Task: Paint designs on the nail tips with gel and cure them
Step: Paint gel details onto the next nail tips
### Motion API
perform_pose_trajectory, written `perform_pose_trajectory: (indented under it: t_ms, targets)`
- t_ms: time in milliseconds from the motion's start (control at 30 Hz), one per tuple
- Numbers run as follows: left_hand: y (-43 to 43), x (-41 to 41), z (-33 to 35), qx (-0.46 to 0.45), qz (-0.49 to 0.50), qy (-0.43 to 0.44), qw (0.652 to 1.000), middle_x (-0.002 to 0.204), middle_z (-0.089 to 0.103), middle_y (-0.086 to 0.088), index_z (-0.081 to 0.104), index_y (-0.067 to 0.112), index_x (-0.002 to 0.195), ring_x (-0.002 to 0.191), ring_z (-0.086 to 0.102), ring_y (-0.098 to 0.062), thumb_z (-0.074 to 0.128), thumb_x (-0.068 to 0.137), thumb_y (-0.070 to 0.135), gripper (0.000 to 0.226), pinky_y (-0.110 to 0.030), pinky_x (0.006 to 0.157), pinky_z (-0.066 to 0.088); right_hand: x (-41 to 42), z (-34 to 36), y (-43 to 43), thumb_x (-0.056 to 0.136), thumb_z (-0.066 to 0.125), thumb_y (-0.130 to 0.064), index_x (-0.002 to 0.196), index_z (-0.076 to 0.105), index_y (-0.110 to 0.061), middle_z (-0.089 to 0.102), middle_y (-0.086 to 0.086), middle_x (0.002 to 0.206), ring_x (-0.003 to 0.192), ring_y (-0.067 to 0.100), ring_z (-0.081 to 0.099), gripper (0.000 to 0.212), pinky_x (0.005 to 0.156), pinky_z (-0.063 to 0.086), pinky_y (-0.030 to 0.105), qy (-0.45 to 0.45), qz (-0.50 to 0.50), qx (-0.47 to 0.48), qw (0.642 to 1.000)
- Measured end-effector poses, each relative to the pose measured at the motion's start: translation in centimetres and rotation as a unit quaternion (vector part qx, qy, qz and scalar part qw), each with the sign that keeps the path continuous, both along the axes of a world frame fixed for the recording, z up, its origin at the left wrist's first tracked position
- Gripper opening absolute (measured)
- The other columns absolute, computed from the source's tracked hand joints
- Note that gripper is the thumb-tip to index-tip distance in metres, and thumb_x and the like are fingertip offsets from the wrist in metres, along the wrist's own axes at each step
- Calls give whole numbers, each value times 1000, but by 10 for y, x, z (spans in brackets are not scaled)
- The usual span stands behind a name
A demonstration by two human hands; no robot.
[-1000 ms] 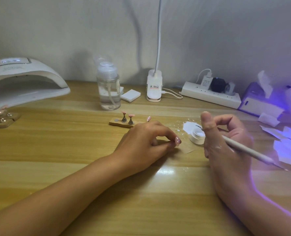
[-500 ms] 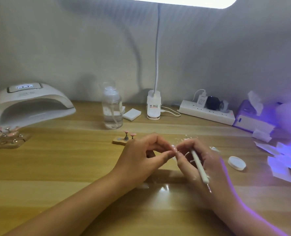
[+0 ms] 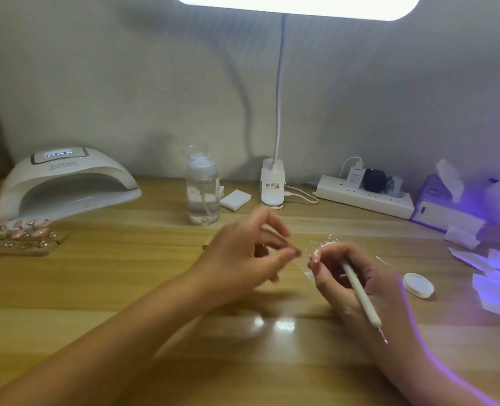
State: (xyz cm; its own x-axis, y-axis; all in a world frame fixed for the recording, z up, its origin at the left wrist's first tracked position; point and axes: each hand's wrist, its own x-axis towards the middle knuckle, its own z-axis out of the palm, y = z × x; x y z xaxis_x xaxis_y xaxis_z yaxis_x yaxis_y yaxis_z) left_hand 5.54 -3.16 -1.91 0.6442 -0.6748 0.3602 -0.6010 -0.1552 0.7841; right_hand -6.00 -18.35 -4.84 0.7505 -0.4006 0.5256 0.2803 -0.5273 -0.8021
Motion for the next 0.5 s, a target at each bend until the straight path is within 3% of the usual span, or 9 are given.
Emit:
perform_pose_trajectory:
  t_ms: [100, 167, 233, 300, 400, 500]
  targets:
    - [22, 35, 11, 46, 137, -98, 985, 98, 64, 19, 45, 37, 100, 79, 57, 0, 77, 76, 26, 41, -14, 65, 40, 1, -1, -5, 86, 74, -14, 84, 66, -26, 67, -9, 72, 55, 5, 57, 14, 54, 45, 14, 13, 6, 32, 999]
    - [39, 56, 6, 134, 175, -63, 973, 109, 55, 21, 43, 37, 111, 101, 51, -2, 80, 70, 37, 55, -21, 82, 42, 1, -2, -7, 86, 74, -13, 83, 66, -26, 67, -7, 73, 56, 7, 56, 16, 54, 45, 15, 18, 1, 36, 999]
    - [51, 69, -5, 230, 146, -25, 962, 116, 54, 19, 45, 39, 114, 116, 49, -9, 80, 69, 45, 57, -32, 99, 42, 1, -2, -7, 85, 74, -17, 82, 65, -26, 68, -6, 75, 58, 9, 57, 13, 54, 46, 17, 18, 2, 44, 999]
    - [54, 74, -14, 242, 112, -9, 964, 115, 58, 21, 53, 47, 106, 114, 53, -6, 81, 71, 47, 45, -37, 102, 45, 2, -1, -5, 82, 71, -22, 82, 65, -26, 68, -5, 74, 58, 9, 58, 8, 55, 47, 17, 18, 11, 43, 999]
    - [53, 74, -17, 193, 77, -8, 978, 90, 61, 29, 66, 54, 90, 90, 57, 4, 81, 75, 42, 24, -29, 84, 49, 1, -2, -6, 80, 66, -26, 85, 67, -28, 69, -9, 76, 56, 4, 57, 5, 54, 46, 14, 10, 16, 15, 1000]
    - [48, 68, -18, 155, 67, -91, 981, 88, 61, 23, 71, 44, 95, 83, 58, -1, 81, 76, 36, 23, -30, 76, 49, 2, -5, -7, 82, 72, -23, 84, 68, -30, 69, -12, 80, 64, 6, 60, 9, 59, 45, 13, -12, 0, -36, 999]
